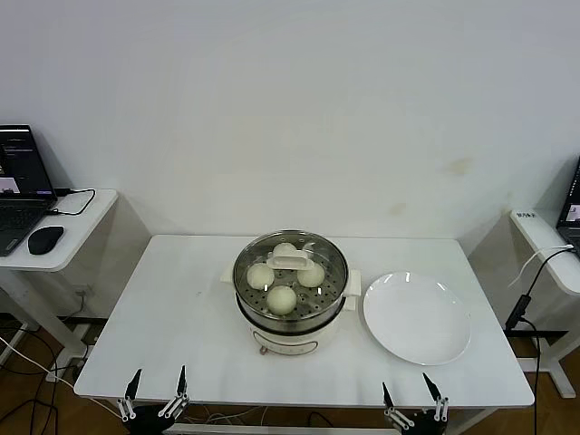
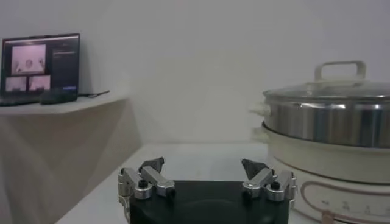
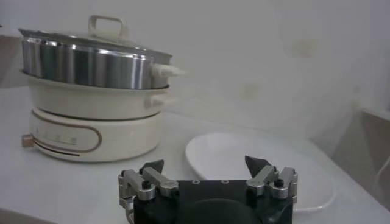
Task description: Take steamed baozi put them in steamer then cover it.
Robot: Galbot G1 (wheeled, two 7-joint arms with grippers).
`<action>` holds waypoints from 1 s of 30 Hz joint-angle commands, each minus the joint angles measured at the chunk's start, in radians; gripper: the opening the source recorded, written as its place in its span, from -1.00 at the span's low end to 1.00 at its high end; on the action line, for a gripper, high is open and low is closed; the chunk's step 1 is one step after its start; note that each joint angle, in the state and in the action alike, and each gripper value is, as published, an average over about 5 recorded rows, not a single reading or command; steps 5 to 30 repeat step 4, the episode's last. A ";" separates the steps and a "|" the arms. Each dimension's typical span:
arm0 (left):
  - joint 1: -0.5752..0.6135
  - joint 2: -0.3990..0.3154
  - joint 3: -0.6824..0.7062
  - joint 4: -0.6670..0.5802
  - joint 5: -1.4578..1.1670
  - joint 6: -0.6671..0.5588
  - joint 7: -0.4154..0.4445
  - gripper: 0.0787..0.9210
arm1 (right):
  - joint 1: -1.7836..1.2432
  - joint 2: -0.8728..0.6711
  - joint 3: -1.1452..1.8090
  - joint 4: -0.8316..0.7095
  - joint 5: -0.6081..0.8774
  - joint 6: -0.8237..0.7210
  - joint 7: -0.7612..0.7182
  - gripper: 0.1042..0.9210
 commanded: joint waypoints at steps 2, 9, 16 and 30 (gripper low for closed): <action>0.018 -0.012 -0.019 0.004 -0.013 -0.010 0.005 0.77 | -0.008 0.000 -0.010 0.006 0.011 -0.034 0.001 0.76; 0.019 -0.012 -0.019 0.004 -0.012 -0.010 0.006 0.77 | -0.008 0.000 -0.009 0.005 0.011 -0.035 0.003 0.76; 0.019 -0.012 -0.019 0.004 -0.012 -0.010 0.006 0.77 | -0.008 0.000 -0.009 0.005 0.011 -0.035 0.003 0.76; 0.019 -0.012 -0.019 0.004 -0.012 -0.010 0.006 0.77 | -0.008 0.000 -0.009 0.005 0.011 -0.035 0.003 0.76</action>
